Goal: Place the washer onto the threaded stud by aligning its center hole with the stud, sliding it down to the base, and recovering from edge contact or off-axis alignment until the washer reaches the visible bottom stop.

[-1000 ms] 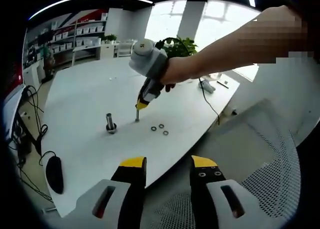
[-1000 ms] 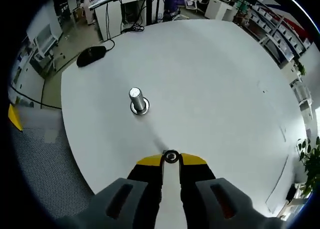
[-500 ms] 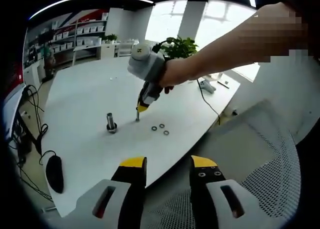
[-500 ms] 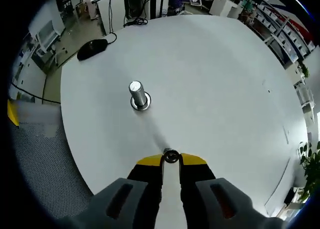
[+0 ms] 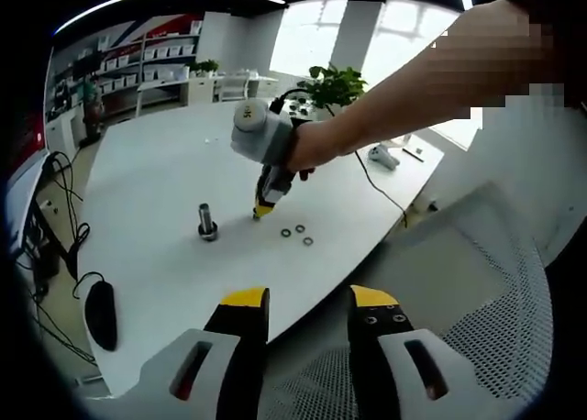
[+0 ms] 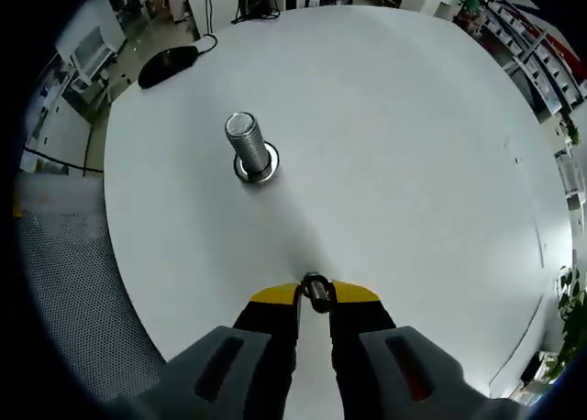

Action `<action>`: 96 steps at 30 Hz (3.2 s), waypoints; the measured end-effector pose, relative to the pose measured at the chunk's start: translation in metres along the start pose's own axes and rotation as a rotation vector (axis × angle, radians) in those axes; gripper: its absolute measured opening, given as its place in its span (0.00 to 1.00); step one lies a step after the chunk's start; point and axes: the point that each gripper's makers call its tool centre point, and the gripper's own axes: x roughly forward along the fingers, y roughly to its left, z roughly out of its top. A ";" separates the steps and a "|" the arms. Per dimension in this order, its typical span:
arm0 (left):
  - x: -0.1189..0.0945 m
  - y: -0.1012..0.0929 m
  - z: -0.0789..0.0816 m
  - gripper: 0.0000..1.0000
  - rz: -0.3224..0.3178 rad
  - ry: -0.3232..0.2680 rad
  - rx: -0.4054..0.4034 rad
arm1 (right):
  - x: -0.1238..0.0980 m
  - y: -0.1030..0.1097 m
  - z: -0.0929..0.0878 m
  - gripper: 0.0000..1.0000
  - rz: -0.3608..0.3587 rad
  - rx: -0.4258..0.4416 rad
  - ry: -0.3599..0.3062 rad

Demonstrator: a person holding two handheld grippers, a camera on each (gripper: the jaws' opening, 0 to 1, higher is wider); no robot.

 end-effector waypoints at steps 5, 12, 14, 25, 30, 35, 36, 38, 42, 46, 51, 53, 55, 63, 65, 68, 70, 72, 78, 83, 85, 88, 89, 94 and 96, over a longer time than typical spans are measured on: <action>0.001 0.001 -0.001 0.32 0.002 0.006 0.001 | 0.003 -0.002 -0.003 0.15 0.014 0.026 0.004; 0.001 0.001 -0.001 0.32 0.000 0.007 -0.002 | 0.008 -0.003 -0.004 0.16 0.036 0.094 -0.008; 0.000 0.001 -0.001 0.31 0.001 0.007 -0.003 | 0.007 -0.002 -0.006 0.16 0.032 0.085 0.000; 0.000 0.002 -0.001 0.31 0.005 0.007 -0.002 | -0.007 0.002 -0.032 0.22 0.013 0.083 0.023; 0.000 0.002 -0.001 0.31 0.006 0.009 0.002 | -0.011 0.012 -0.056 0.22 0.019 0.115 0.037; 0.000 0.002 -0.001 0.31 0.005 0.011 0.007 | -0.016 0.021 -0.074 0.23 0.034 0.163 0.034; 0.000 0.002 -0.001 0.31 0.005 0.011 0.008 | -0.017 0.022 -0.077 0.23 0.037 0.174 0.034; 0.000 0.002 -0.001 0.31 0.004 0.012 0.008 | -0.019 0.027 -0.079 0.23 0.039 0.179 0.030; 0.000 0.002 -0.003 0.31 0.004 0.015 0.009 | -0.018 0.027 -0.083 0.23 0.044 0.197 0.030; 0.001 0.002 -0.003 0.31 0.005 0.015 0.009 | -0.013 0.029 -0.084 0.23 0.040 0.196 0.037; 0.000 0.001 -0.003 0.31 0.002 0.016 0.009 | -0.011 0.023 -0.084 0.21 0.024 0.147 0.042; 0.001 0.001 -0.003 0.31 -0.001 0.018 0.011 | -0.008 0.018 -0.084 0.21 0.026 0.147 0.039; 0.001 0.001 -0.003 0.31 -0.003 0.019 0.012 | -0.007 0.018 -0.084 0.21 0.026 0.144 0.037; 0.001 0.001 -0.004 0.31 -0.002 0.020 0.008 | -0.011 0.026 -0.079 0.15 0.020 0.101 0.003; 0.001 0.001 -0.005 0.31 -0.002 0.023 0.010 | -0.011 0.026 -0.079 0.15 0.023 0.101 0.022; 0.001 0.001 -0.005 0.31 -0.001 0.024 0.009 | -0.010 0.024 -0.079 0.15 0.042 0.053 0.064; 0.002 0.001 -0.005 0.31 0.000 0.025 0.009 | -0.010 0.024 -0.080 0.15 0.052 0.048 0.089; 0.002 0.001 -0.005 0.31 0.001 0.027 0.009 | -0.009 0.026 -0.080 0.15 0.058 0.051 0.107; 0.001 0.002 -0.005 0.31 0.007 0.026 0.005 | -0.014 0.032 -0.082 0.16 0.059 0.034 0.151; 0.001 0.002 -0.005 0.31 0.010 0.027 0.004 | -0.011 0.028 -0.082 0.15 0.041 0.060 0.151; 0.001 0.002 -0.005 0.31 0.010 0.025 0.003 | -0.013 0.031 -0.082 0.15 0.010 0.099 0.127; 0.000 0.003 -0.005 0.31 0.012 0.024 0.002 | -0.014 0.031 -0.082 0.15 -0.010 0.126 0.070; 0.000 0.003 -0.004 0.31 0.013 0.022 0.002 | -0.013 0.028 -0.082 0.15 -0.011 0.133 0.058; -0.001 0.003 -0.003 0.31 0.017 0.018 0.004 | -0.013 0.031 -0.083 0.14 -0.015 0.108 0.035; -0.001 0.003 -0.003 0.31 0.017 0.018 0.002 | -0.012 0.027 -0.082 0.14 -0.015 0.099 0.044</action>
